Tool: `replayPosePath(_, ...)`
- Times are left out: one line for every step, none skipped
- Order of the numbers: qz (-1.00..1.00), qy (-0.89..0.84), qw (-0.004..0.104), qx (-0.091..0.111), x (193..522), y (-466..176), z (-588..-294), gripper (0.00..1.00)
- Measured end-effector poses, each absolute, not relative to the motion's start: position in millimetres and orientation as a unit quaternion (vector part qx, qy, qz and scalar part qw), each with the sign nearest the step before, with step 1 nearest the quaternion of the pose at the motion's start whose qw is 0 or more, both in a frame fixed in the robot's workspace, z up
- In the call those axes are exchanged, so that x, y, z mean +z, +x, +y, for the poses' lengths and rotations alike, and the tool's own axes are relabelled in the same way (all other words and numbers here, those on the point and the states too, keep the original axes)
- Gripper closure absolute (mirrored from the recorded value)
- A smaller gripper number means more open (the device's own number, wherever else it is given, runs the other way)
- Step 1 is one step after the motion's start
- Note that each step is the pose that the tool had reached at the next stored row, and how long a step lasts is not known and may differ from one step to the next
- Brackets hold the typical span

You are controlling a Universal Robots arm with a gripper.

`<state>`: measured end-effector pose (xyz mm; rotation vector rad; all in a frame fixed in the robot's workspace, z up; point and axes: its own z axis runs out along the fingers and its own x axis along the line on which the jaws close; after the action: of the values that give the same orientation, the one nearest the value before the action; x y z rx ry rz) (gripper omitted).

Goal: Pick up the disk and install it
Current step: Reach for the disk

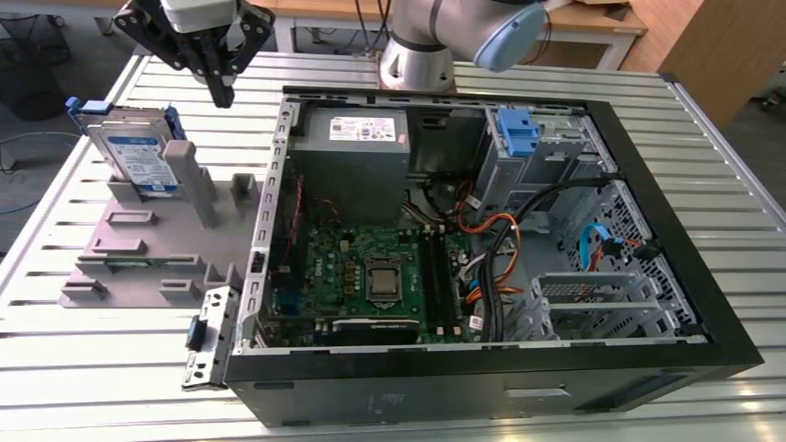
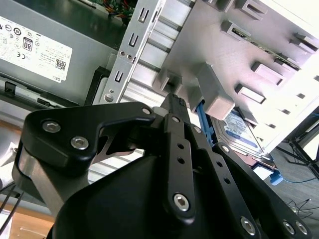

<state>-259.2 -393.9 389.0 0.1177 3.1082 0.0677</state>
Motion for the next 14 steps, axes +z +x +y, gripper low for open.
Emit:
replayPosePath(0.999,0.038,0.015,0.022,389,-259,-394,0.89)
replayPosePath(0.999,0.038,0.015,0.022,389,-259,-394,0.89)
replayPosePath(0.999,0.038,0.015,0.022,389,-259,-394,0.89)
replayPosePath(0.999,0.038,0.015,0.022,389,-259,-394,0.89)
replayPosePath(0.999,0.038,0.015,0.022,389,-259,-394,0.89)
replayPosePath(0.999,0.038,0.015,0.022,389,-260,-394,0.89)
replayPosePath(0.999,0.038,0.015,0.022,389,-260,-394,0.89)
replayPosePath(0.999,0.038,0.015,0.022,389,-261,-394,0.89)
replayPosePath(0.999,0.038,0.015,0.022,389,-262,-394,0.89)
replayPosePath(0.999,0.038,0.015,0.022,389,-263,-394,0.89)
replayPosePath(0.999,0.038,0.015,0.022,389,-265,-394,0.89)
replayPosePath(0.999,0.038,0.015,0.022,389,-267,-394,0.89)
replayPosePath(0.999,0.038,0.015,0.022,389,-268,-394,0.89)
replayPosePath(0.999,0.038,0.015,0.022,389,-270,-394,0.89)
